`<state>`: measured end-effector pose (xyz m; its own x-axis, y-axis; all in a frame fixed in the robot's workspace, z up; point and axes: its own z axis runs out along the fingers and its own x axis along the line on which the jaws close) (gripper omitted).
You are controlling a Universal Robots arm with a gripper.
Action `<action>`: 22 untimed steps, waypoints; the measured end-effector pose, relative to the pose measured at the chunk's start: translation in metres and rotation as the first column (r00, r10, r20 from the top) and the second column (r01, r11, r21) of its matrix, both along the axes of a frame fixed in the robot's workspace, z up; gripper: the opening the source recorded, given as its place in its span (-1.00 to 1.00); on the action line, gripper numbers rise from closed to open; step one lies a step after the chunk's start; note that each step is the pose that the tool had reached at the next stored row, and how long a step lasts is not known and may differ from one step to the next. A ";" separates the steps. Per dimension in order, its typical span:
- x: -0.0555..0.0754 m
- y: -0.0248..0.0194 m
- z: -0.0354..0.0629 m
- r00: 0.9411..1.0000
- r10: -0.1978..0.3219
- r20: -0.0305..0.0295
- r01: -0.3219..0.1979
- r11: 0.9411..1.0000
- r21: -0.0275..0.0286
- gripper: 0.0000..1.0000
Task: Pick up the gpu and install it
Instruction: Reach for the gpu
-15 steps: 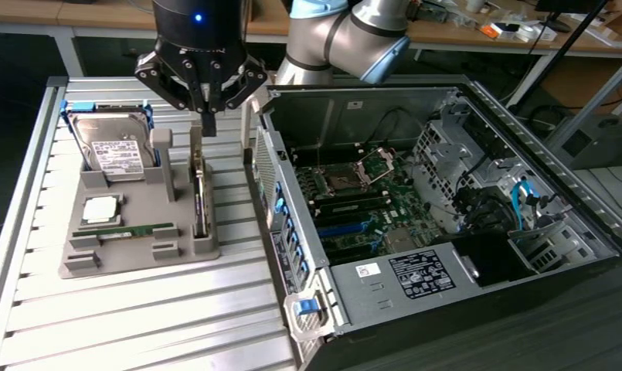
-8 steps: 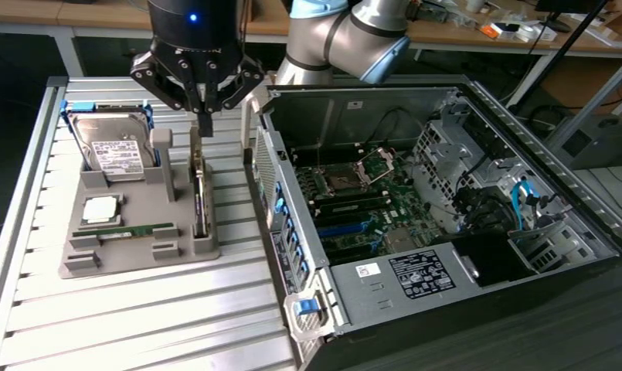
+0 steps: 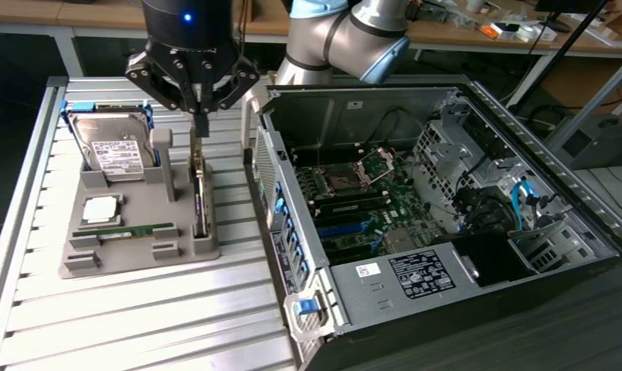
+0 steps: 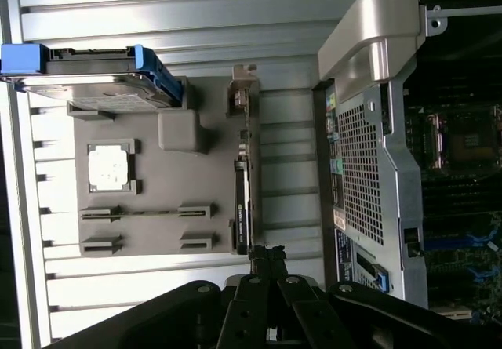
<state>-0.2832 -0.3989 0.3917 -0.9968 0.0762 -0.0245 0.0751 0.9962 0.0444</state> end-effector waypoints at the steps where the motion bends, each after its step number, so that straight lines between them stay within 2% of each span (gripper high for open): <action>1: 0.000 0.0000 0.0000 1.000 0.000 0.000 0.000 1.000 0.000 -0.79; 22: -0.011 0.0000 -0.0001 1.000 0.000 0.000 0.000 1.000 0.000 -0.79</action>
<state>-0.2940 -0.3989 0.3916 -0.9968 0.0763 -0.0245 0.0751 0.9962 0.0443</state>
